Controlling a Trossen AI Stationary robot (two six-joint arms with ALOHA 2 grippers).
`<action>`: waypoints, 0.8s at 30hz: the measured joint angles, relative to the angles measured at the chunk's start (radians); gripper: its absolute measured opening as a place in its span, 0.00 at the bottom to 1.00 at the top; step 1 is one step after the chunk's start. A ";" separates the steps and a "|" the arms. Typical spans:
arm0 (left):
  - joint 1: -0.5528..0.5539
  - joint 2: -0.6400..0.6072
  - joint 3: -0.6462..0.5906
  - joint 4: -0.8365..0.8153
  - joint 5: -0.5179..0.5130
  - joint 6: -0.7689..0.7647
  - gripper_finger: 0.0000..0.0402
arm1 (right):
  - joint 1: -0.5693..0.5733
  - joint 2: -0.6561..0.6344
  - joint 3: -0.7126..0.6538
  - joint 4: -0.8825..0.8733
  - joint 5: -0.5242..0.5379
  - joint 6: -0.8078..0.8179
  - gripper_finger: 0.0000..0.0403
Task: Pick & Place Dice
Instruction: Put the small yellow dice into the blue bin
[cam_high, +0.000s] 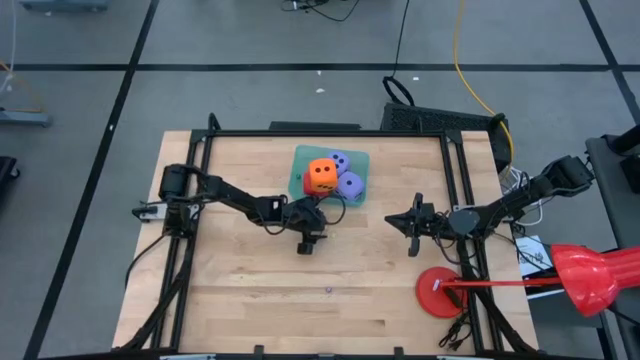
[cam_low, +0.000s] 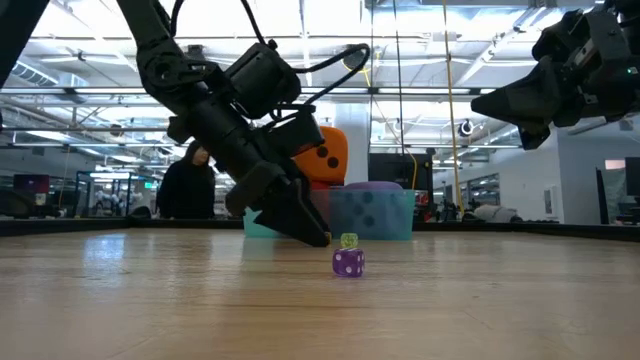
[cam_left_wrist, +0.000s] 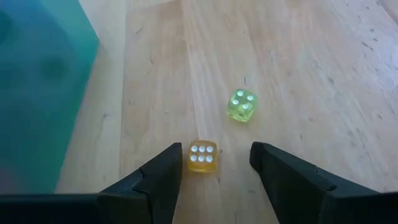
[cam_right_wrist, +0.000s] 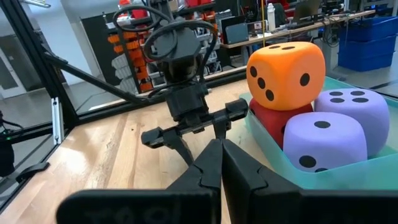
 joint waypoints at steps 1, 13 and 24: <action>0.001 0.005 0.004 0.000 0.001 -0.003 0.54 | 0.000 0.000 0.000 0.000 0.000 0.000 0.01; 0.017 0.009 0.010 -0.019 0.015 -0.007 0.43 | 0.000 0.000 0.000 -0.002 0.000 0.000 0.01; 0.014 0.006 0.010 -0.010 -0.013 0.002 0.11 | 0.000 0.000 0.000 -0.002 -0.003 0.000 0.01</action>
